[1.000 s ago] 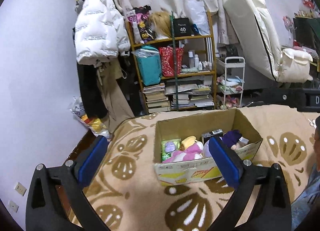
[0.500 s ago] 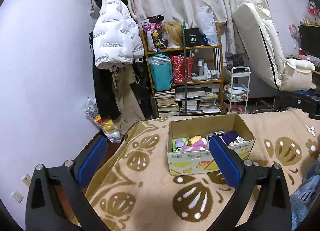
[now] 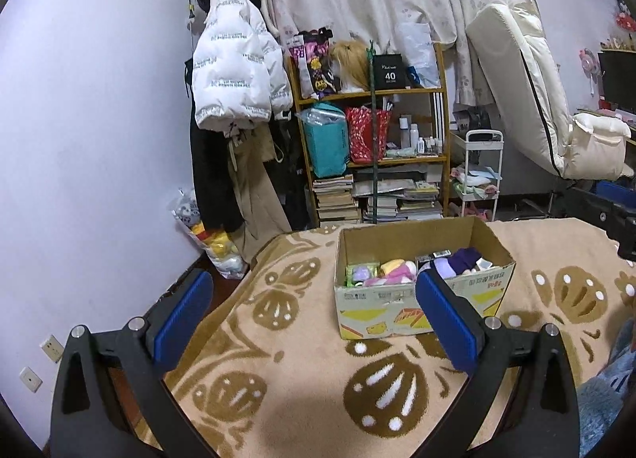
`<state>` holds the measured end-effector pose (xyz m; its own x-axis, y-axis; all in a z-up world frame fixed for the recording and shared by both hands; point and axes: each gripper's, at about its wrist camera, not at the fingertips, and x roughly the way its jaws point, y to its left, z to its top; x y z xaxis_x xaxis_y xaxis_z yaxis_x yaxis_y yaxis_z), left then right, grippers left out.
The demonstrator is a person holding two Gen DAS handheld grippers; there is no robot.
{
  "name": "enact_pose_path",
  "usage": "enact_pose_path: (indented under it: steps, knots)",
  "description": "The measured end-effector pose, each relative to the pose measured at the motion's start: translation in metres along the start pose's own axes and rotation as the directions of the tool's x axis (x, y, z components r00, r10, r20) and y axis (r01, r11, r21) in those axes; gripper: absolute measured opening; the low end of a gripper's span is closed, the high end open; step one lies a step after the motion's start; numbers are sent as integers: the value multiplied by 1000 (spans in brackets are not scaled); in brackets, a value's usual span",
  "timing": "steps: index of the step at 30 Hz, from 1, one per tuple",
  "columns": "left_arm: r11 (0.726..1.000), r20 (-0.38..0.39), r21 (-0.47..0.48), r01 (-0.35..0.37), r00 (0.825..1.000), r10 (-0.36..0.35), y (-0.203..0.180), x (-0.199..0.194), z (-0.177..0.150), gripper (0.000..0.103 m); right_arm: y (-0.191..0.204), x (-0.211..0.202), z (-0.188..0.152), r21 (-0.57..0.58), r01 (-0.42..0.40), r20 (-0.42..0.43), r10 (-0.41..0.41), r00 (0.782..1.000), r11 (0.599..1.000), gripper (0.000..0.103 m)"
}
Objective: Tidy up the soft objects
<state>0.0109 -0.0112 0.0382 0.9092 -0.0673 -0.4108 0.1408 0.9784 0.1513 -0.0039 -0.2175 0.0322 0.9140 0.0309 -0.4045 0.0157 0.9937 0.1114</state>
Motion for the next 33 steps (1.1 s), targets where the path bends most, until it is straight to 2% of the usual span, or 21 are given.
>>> enact_pose_path:
  steps: [8, 17, 33]
  knots:
    - [1000, -15, 8, -11, 1000, 11, 3, 14, -9, 101, 0, 18, -9, -33, 19, -26, -20, 999, 999, 103]
    - [998, -30, 61, -15, 999, 17, -6, 25, -19, 101, -1, 27, -12, -41, 22, -42, -24, 999, 999, 103]
    - [999, -23, 49, -2, 1000, 3, -11, 26, -26, 101, -5, 33, -18, -39, 29, -54, -31, 998, 999, 103]
